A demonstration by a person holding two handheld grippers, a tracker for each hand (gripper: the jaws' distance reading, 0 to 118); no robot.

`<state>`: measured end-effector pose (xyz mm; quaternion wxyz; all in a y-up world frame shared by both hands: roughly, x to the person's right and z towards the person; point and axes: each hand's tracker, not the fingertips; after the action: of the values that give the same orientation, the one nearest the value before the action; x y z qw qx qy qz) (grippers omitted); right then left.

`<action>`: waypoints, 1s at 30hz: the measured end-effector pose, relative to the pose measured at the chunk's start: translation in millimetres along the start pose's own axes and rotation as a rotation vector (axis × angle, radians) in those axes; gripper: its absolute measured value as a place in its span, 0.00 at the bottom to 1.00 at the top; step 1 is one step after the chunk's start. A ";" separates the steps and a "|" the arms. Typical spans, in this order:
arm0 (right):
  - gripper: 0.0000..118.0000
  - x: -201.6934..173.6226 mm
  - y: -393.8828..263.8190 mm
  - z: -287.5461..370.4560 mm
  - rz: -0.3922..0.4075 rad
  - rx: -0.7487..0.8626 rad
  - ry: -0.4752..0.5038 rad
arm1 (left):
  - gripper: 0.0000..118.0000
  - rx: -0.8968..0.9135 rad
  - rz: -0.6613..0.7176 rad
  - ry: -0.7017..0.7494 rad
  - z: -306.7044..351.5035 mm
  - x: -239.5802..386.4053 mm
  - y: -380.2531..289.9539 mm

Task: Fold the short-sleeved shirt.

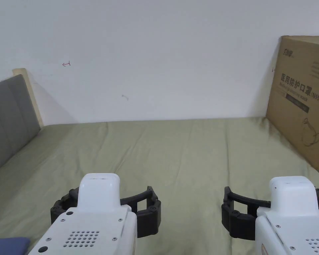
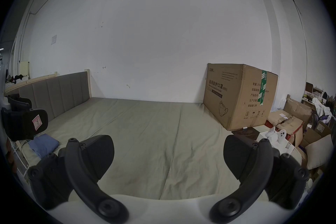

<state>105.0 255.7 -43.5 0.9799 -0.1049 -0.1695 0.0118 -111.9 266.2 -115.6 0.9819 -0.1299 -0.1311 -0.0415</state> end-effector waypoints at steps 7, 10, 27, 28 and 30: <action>1.00 4.4 -3.6 -4.8 0.005 -0.010 -0.016 | 0.95 0.039 0.030 0.077 1.5 -0.5 0.5; 1.00 5.5 -4.8 -6.9 0.004 -0.017 -0.015 | 0.96 0.064 0.018 0.069 1.9 -2.6 -1.3; 1.00 3.4 -8.7 -10.6 0.030 -0.006 -0.004 | 0.96 0.074 -0.019 0.022 -0.1 -3.6 0.1; 1.00 2.4 -8.1 -10.1 0.035 -0.005 -0.004 | 0.96 0.072 -0.027 0.021 -0.7 -3.8 -0.3; 1.00 2.1 -8.2 -10.0 0.037 -0.001 -0.006 | 0.96 0.083 -0.036 0.023 -1.5 -3.8 -0.9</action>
<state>110.2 245.8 -50.4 0.9789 -0.1085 -0.1707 0.0300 -115.3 265.1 -117.8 0.9870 -0.0863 -0.1239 -0.0553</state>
